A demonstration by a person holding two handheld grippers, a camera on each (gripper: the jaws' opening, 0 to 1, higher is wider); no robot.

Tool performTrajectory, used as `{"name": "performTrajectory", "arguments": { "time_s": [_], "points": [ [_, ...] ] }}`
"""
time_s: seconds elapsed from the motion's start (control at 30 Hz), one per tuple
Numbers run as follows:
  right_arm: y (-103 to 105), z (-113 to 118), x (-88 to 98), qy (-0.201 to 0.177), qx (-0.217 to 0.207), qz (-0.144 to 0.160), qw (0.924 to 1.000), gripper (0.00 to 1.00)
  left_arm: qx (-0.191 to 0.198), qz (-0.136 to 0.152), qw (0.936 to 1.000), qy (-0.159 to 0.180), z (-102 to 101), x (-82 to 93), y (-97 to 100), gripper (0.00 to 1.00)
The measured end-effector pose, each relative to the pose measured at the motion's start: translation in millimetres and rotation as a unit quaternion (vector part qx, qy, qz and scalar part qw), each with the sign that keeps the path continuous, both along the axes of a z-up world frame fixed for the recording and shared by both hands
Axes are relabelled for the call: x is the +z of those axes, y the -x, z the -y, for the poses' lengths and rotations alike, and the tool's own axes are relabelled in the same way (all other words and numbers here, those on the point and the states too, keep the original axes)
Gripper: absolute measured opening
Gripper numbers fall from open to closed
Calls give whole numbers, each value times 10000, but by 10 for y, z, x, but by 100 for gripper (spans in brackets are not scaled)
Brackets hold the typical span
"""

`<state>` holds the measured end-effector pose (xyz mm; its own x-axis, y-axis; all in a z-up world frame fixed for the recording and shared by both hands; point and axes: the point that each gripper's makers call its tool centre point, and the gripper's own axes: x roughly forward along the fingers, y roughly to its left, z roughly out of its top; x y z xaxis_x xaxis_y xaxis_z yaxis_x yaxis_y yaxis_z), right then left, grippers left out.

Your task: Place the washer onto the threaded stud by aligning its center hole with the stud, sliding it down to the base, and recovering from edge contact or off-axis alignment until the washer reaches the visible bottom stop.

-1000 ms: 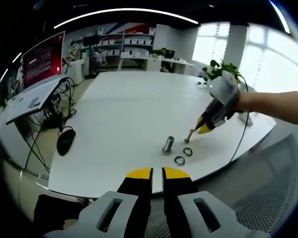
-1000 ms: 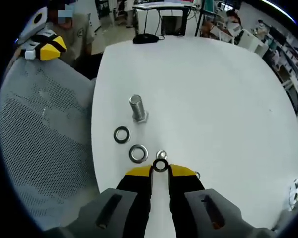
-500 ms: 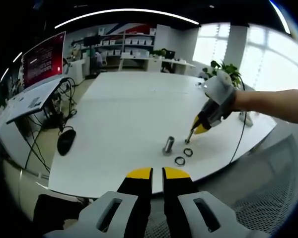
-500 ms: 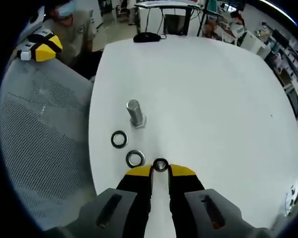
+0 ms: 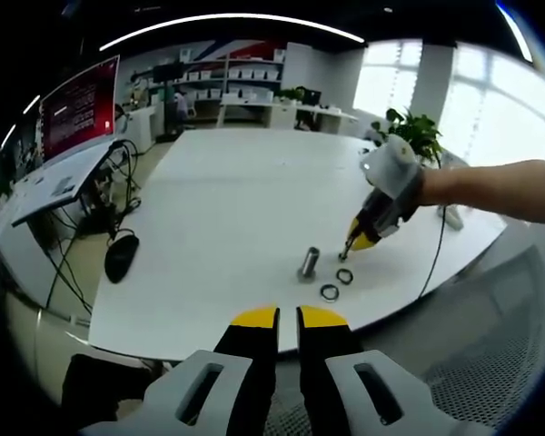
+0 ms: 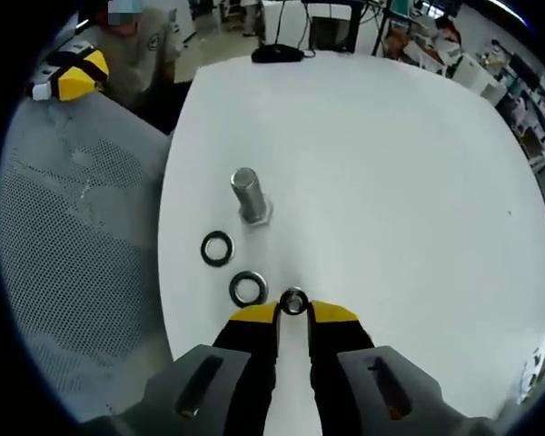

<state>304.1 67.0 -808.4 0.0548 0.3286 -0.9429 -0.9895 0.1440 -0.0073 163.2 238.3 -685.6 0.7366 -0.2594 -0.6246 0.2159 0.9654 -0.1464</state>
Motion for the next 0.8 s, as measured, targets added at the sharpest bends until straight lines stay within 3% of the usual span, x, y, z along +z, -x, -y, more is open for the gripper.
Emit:
{"name": "performTrajectory", "arguments": {
  "time_s": [0.33, 0.4, 0.8],
  "points": [
    [40, 14, -164, 173, 60, -66, 9998, 13, 9, -22, 10000, -8, -3, -6, 2, 5],
    [48, 60, -190, 313, 192, -77, 9993, 4, 15, -23, 10000, -8, -3, -6, 2, 5],
    [56, 90, -161, 186, 25, -130, 9997, 3, 30, -46, 10000, -21, -8, -14, 3, 5]
  ]
}}
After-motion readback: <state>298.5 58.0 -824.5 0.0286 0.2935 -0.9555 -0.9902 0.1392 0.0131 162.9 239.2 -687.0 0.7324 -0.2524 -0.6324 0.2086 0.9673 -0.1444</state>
